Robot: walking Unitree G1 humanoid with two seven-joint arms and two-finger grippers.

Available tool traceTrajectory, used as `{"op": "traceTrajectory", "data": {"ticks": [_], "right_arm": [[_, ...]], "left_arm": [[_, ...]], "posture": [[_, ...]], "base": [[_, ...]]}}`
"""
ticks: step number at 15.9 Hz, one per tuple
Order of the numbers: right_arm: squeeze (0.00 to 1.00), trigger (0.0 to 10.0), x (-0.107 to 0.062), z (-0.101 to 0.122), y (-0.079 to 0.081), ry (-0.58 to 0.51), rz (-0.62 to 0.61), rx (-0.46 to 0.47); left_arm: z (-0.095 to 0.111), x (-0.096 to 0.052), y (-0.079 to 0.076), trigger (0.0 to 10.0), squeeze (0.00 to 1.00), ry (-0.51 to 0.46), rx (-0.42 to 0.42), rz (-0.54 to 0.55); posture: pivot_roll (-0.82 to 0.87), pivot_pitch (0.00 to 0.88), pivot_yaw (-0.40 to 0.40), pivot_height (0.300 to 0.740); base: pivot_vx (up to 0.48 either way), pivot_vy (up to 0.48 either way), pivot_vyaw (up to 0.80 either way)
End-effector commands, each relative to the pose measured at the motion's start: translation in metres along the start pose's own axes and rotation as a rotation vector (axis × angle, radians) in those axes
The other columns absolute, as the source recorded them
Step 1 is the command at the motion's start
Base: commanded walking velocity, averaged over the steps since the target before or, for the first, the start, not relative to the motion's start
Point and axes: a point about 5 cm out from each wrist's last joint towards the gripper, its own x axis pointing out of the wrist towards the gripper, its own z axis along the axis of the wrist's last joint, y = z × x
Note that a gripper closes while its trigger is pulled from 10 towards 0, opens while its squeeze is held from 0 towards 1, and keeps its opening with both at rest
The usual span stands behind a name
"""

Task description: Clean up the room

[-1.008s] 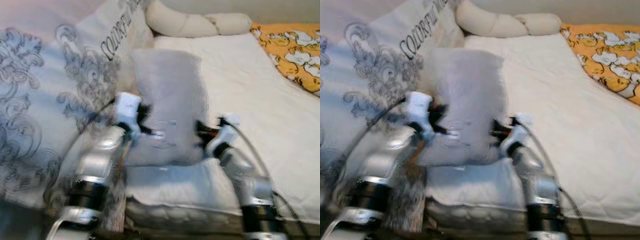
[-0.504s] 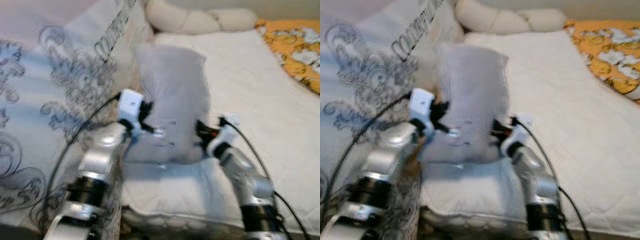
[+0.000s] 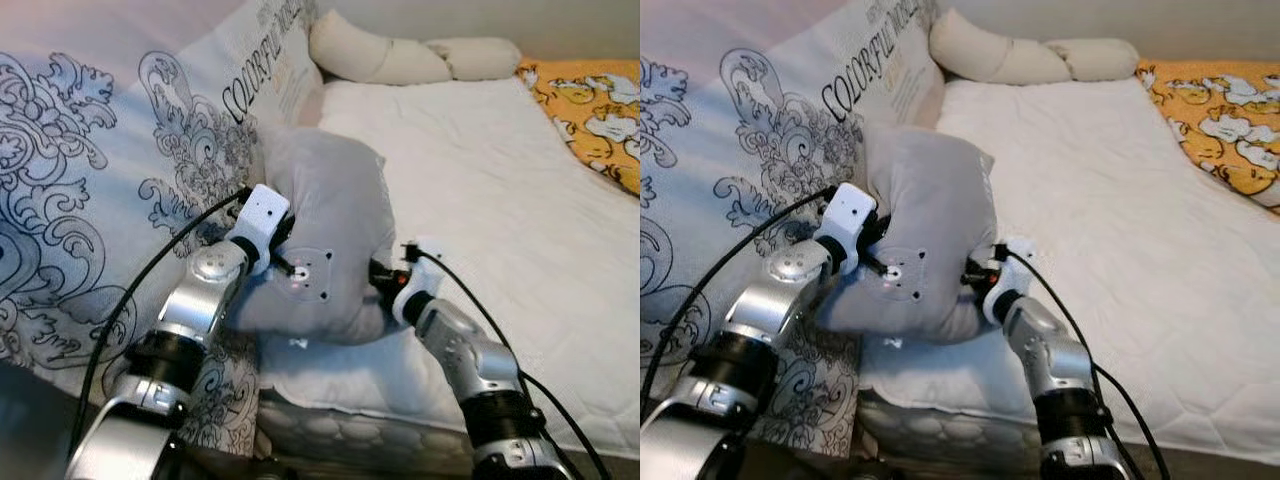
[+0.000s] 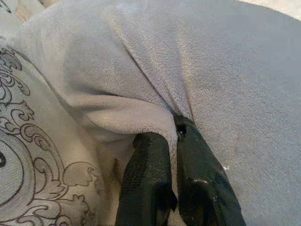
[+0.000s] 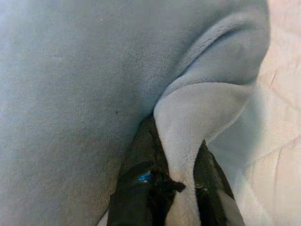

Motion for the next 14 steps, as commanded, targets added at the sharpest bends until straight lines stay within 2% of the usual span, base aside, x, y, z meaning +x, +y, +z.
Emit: {"op": "traceTrajectory", "data": {"ticks": [1, 3, 5, 7, 8, 9, 10, 14], "right_arm": [[0.0, 10.0, 0.011, 0.004, 0.019, 0.018, 0.078, -0.03], [0.0, 10.0, 0.019, -0.001, 0.019, 0.069, 0.051, -0.011], [0.0, 10.0, 0.026, -0.01, 0.016, 0.119, 0.029, 0.042], [0.0, 10.0, 0.028, -0.013, 0.012, 0.13, 0.006, 0.049], [0.0, 10.0, 0.03, -0.015, 0.009, 0.135, -0.011, 0.073], [0.69, 10.0, 0.031, -0.015, 0.006, 0.131, -0.03, 0.087], [1.0, 10.0, 0.031, -0.015, 0.004, 0.126, -0.042, 0.091], [1.0, 10.0, 0.03, -0.025, 0.001, 0.14, -0.037, 0.128]], "left_arm": [[0.013, 0.007, 0.0, 10.0, 0.0, -0.03, 0.065, -0.039], [0.015, 0.014, 0.006, 10.0, 0.0, -0.003, 0.109, -0.039], [0.013, 0.021, 0.012, 10.0, 0.0, 0.064, 0.162, -0.029], [0.012, 0.024, 0.015, 10.0, 0.0, 0.09, 0.151, -0.013], [0.009, 0.025, 0.017, 10.0, 0.21, 0.115, 0.133, -0.001], [0.005, 0.026, 0.018, 10.0, 1.0, 0.145, 0.097, 0.004], [0.001, 0.025, 0.017, 10.0, 1.0, 0.161, 0.083, 0.002], [-0.011, 0.022, 0.024, 10.0, 1.0, 0.198, 0.147, 0.064]], "posture": [[0.05, 0.0, 0.055, 0.74], [0.05, 0.0, 0.055, 0.74], [0.03, 0.0, 0.067, 0.74], [0.03, 0.0, 0.072, 0.74], [0.03, 0.0, 0.072, 0.74], [0.03, 0.0, 0.07, 0.74], [0.04, 0.0, 0.067, 0.74], [0.05, 0.0, 0.058, 0.74]], "base": [[0.0, 0.0, 0.0], [0.0, 0.0, 0.0], [0.0, 0.0, 0.0], [0.0, 0.0, 0.0], [0.0, 0.0, 0.0], [0.0, 0.0, 0.0], [0.0, 0.0, 0.0], [0.0, 0.0, 0.0]]}}
